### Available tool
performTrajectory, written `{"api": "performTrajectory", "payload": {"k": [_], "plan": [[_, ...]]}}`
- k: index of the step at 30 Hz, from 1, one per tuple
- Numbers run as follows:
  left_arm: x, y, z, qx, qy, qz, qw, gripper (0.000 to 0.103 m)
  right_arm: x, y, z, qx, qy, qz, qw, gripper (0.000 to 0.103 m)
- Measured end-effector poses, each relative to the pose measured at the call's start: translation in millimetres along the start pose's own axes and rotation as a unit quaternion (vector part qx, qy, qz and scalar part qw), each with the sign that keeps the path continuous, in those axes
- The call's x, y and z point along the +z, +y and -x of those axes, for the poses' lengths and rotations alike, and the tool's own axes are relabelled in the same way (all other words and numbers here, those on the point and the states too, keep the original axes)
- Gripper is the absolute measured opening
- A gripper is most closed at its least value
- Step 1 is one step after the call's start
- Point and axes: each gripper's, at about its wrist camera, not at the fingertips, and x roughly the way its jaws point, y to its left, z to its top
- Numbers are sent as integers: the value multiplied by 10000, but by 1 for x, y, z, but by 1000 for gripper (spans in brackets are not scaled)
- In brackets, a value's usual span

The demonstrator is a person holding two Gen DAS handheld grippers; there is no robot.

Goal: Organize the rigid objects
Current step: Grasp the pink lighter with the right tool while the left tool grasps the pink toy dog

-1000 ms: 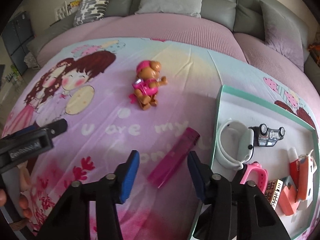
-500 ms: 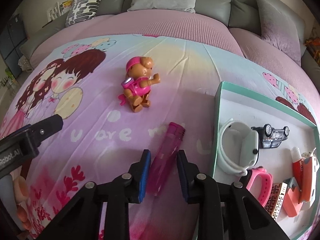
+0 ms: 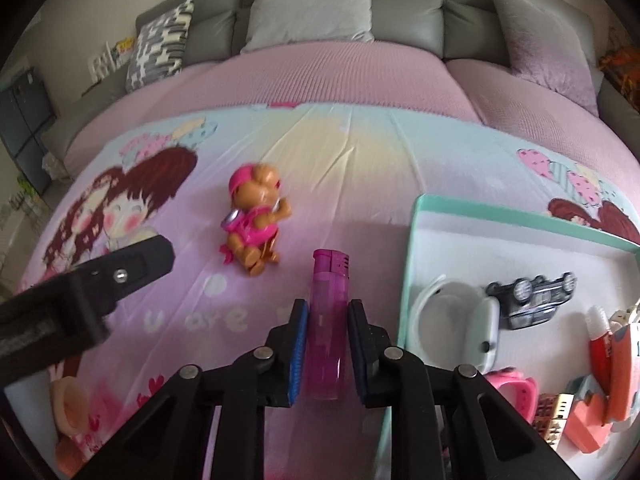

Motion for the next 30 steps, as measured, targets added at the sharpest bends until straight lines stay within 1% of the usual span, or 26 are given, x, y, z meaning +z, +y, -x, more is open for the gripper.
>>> {"api": "performTrajectory", "payload": {"k": [2,3,8,11,15,16,17,18,21,22,23,25,27,28,30], "plan": [[6,-6,-3,-107,28,-48,9999,102,3,-7,8,-6,-126,-104,9999,22],[8,-12,-5,-102,7,-126,9999,102,4,-11,12,-23,-185,-149,9997,22],[15,-34,-20,116,96,-563,9983,102,9,-26,28,-3,-377,-365,9986,22],[18,-44,-30,-66,204,-673,9975,102,11,-34,37,20,-475,-471,9978,22],[22,-53,-44,-39,322,-804,9962,101,13,-39,43,93,-561,-571,9968,22],[23,-56,-48,-39,376,-834,9958,95,13,-40,42,85,-562,-584,9967,22],[23,-58,-51,-33,398,-858,9955,86,12,-41,43,92,-558,-597,9966,21],[23,-61,-54,-27,416,-891,9951,83,12,-43,43,100,-553,-619,9965,21],[26,-67,-64,-33,492,-963,9941,81,13,-45,42,102,-547,-662,9963,21],[26,-68,-66,-46,510,-984,9938,79,12,-47,43,104,-552,-676,9961,21],[26,-70,-68,-71,545,-1022,9932,70,12,-47,43,103,-555,-686,9960,21],[26,-72,-72,-86,621,-1062,9924,58,12,-48,43,111,-549,-703,9960,21],[25,-73,-72,-69,610,-1092,9921,56,12,-49,43,115,-537,-712,9959,21],[25,-73,-71,-80,592,-1095,9922,51,12,-49,42,117,-535,-720,9959,21],[25,-73,-67,-106,569,-1092,9923,50,11,-50,43,124,-537,-741,9957,21]]}}
